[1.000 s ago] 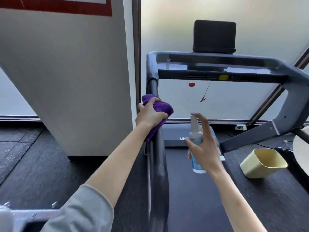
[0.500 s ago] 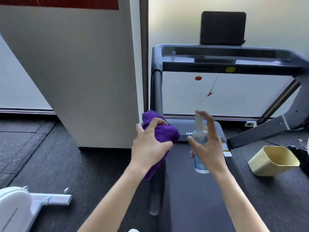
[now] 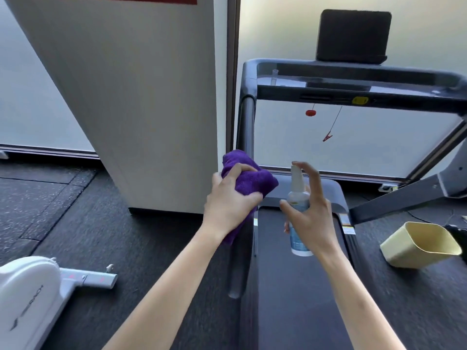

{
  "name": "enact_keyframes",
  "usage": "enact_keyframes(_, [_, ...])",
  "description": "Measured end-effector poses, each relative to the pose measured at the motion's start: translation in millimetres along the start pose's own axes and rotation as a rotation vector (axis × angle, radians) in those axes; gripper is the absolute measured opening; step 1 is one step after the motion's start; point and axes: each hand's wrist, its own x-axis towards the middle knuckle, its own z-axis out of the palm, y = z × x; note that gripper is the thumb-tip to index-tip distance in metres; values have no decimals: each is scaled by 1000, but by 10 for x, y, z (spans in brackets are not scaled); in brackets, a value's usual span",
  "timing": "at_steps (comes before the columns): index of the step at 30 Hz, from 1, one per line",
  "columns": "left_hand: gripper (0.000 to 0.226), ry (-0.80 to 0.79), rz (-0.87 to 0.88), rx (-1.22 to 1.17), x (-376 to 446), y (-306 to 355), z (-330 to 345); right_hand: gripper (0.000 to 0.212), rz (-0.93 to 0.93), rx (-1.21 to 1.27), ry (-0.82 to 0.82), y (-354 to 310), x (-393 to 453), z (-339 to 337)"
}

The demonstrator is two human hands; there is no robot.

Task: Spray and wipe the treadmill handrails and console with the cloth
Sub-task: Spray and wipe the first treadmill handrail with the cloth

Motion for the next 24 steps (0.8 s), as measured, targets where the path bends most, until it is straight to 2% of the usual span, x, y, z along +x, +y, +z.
enact_keyframes(4, [42, 89, 86, -22, -632, -129, 12, 77, 9, 28, -2, 56, -137, 32])
enact_keyframes(6, [45, 104, 77, -17, -704, -139, 44, 76, 27, 28, 16, 74, -191, 36])
enact_keyframes(12, [47, -101, -72, -185, 63, -4, -58, 75, 80, -6, 107, 3, -417, 84])
enact_keyframes(15, [50, -99, -73, -157, 102, 1, -49, 74, 94, -30, 170, -103, -619, 129])
enact_keyframes(21, [44, 74, 116, -285, -809, -374, 80, 73, 146, -43, 255, -242, -1076, 225])
enact_keyframes(24, [46, 45, 181, -420, -1056, -530, 98, 73, 149, -66, 272, -276, -1275, 276])
